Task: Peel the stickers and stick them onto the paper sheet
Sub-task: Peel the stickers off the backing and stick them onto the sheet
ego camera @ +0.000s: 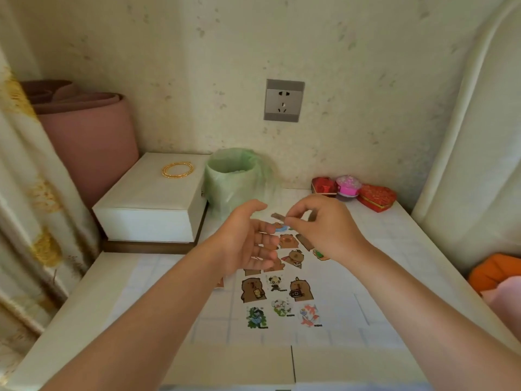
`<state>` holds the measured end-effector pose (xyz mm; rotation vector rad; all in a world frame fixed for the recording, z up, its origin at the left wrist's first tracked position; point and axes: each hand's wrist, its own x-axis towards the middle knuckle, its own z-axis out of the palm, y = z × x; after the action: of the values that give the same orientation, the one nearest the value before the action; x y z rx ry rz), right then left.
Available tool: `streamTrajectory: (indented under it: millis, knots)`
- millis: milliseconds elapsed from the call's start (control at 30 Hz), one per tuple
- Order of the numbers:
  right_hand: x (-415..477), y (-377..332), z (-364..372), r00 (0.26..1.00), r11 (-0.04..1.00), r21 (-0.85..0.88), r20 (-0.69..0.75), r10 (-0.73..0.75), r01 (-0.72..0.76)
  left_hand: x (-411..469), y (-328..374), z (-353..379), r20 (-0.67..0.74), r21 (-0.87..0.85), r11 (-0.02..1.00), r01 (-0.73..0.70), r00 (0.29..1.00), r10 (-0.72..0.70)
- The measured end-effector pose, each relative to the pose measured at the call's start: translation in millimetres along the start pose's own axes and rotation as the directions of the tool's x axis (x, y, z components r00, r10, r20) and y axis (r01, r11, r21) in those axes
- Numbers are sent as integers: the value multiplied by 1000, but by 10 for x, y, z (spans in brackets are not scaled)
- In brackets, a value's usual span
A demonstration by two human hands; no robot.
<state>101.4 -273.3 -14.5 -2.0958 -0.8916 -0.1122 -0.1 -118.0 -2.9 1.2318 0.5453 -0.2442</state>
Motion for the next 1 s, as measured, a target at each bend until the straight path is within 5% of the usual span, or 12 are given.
streamTrajectory:
  millis: [67,167,267,400,667,867,1000]
  knots:
    - [-4,62,-69,977,960,180,19,213,-213,46,-5,41,-53,-5,999,-37,998,37]
    - [-58,175,-180,856,747,420,215,471,-516,140,-54,107,-203,142,977,-156,962,183]
    - [-121,269,-212,775,579,520,351,526,-629,183,-115,199,-173,281,938,-203,951,257]
    - [-179,350,-228,740,485,574,389,548,-660,210,-167,328,-159,274,938,-215,951,264]
    - [-275,386,-334,769,587,506,314,557,-632,314,-207,443,-176,321,905,-279,921,347]
    - [-271,394,-468,850,837,157,158,502,-524,384,-193,500,-146,514,783,-349,864,481]
    - [-253,455,-549,857,817,265,223,464,-512,370,-183,528,-41,576,726,-377,873,486]
